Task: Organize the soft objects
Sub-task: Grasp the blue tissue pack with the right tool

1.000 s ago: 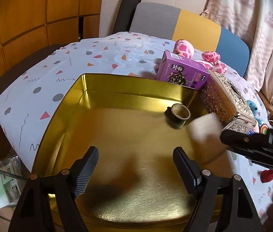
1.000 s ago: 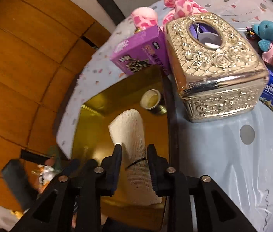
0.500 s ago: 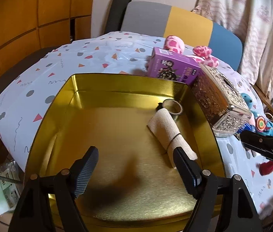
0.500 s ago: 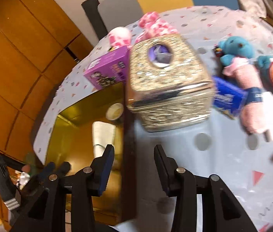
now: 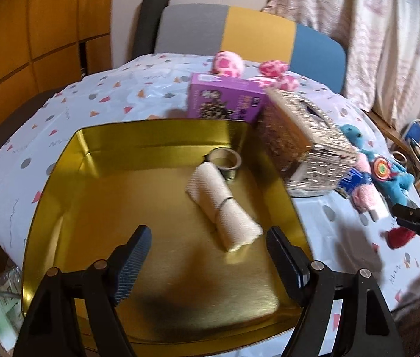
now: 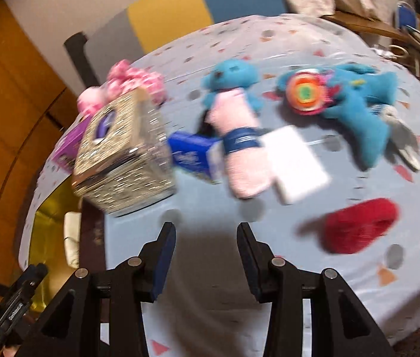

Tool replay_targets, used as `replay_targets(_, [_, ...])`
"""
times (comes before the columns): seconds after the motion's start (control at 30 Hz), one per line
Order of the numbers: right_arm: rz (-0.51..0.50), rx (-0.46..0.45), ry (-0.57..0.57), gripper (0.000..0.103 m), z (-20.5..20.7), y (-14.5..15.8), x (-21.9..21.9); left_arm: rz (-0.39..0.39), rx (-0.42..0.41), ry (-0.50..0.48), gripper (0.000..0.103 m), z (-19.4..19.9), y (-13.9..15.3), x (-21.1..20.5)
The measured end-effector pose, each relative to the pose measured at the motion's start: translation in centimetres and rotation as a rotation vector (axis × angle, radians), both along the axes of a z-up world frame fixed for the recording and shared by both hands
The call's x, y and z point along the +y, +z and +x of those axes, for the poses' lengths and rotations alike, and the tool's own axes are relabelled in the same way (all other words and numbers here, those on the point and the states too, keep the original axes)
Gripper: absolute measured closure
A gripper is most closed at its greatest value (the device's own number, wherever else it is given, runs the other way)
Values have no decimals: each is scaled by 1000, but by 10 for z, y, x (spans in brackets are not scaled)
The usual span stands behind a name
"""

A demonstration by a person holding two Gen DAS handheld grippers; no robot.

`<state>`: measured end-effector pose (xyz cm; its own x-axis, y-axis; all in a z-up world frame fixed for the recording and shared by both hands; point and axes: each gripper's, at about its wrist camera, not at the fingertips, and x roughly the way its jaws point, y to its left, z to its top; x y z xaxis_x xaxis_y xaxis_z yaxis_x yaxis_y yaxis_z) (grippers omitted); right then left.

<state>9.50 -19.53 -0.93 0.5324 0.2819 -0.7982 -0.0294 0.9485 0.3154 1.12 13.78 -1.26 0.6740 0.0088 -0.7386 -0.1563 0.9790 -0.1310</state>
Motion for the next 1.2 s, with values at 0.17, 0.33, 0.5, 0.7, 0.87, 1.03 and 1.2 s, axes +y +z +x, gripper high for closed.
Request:
replay_targets(0.17, [-19,-32,-65,60,0,11,-34,3,-24,-61,23,1,11,-19])
replay_targets(0.33, [-105,-77,37,60,17,17,-30,-4,-21,-132,23,1,14,-39])
replay_targets(0.5, [-252,-130,274,60,45,15,7,-11,-14,-204,23,1,14,-58])
replay_targets(0.7, [-461,-156,494,63,84,-5,48,-26,-2,-248,23,2,12,-68])
replay_targets(0.87, [-538,-154,657,63,103,-20,68,-47,4,-268,23,5,11,-71])
replay_targets(1.03, [-618,-147,760,63,110,-36,86,-61,25,-275,23,11,7,-73])
replay_targets(1.2, [-606,-99,761,77,112,-47,88,-67,39,-279,23,13,4,-75])
